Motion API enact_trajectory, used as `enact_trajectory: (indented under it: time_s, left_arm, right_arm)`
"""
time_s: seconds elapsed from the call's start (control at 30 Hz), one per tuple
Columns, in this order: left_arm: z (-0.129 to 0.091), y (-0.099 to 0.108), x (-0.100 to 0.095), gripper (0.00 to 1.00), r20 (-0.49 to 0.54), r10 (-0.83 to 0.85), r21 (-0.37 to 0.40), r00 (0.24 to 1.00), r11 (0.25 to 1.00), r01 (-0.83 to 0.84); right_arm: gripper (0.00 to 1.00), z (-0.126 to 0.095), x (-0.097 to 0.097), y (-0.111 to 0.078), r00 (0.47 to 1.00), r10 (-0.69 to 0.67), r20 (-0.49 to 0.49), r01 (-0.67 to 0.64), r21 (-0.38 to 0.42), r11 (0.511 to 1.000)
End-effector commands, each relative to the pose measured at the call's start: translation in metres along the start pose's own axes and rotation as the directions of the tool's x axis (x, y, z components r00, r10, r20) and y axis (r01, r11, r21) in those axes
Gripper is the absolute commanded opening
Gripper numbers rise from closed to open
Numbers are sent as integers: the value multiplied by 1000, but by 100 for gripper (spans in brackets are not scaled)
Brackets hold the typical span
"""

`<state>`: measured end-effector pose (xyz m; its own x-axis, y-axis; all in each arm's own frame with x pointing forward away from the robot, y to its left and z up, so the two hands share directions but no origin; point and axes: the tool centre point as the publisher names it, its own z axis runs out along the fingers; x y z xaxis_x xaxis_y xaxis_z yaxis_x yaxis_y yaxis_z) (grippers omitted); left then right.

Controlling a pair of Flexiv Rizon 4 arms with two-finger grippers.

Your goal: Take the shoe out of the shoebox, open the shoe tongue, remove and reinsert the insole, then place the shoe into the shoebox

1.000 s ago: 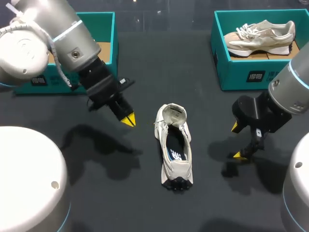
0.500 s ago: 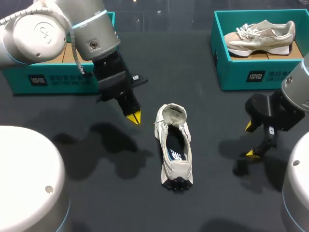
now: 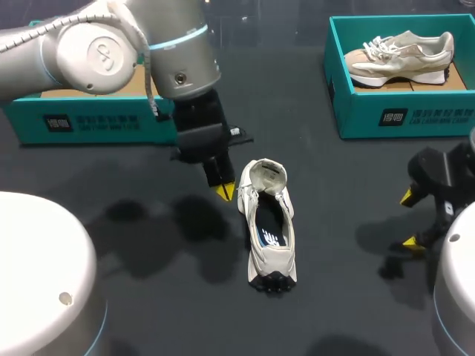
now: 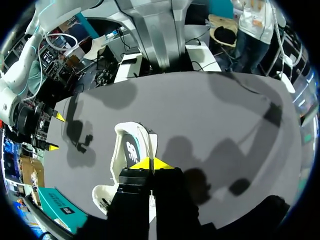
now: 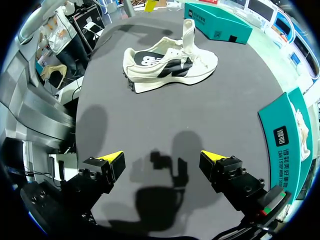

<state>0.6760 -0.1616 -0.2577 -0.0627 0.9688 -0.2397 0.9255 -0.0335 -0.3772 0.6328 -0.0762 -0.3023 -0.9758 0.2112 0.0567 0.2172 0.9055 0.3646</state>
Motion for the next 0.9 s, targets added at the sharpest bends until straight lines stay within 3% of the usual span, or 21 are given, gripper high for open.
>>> enact_trajectory:
  time_s: [0.03,0.2,0.47,0.53,0.9]
  left_arm:
    - [25,2,-21,0,-78,11,-7,997,1000,-12]
    - [35,1,-32,0,-172,30,-20,985,999,-34]
    - [35,1,-32,0,-172,30,-20,985,999,-34]
    - [47,4,-36,0,-212,34,-42,977,998,-44]
    - [79,16,-36,0,-291,81,-3,953,996,-86]
  right_arm:
    - [100,-1,3,-1,1000,-1,5,1,0,1000]
    - [100,-1,3,-1,1000,-1,5,1,0,1000]
    - [100,-1,3,-1,1000,-1,5,1,0,1000]
    - [100,-1,3,-1,1000,-1,5,1,0,1000]
    - [100,-1,3,-1,1000,-1,5,1,0,1000]
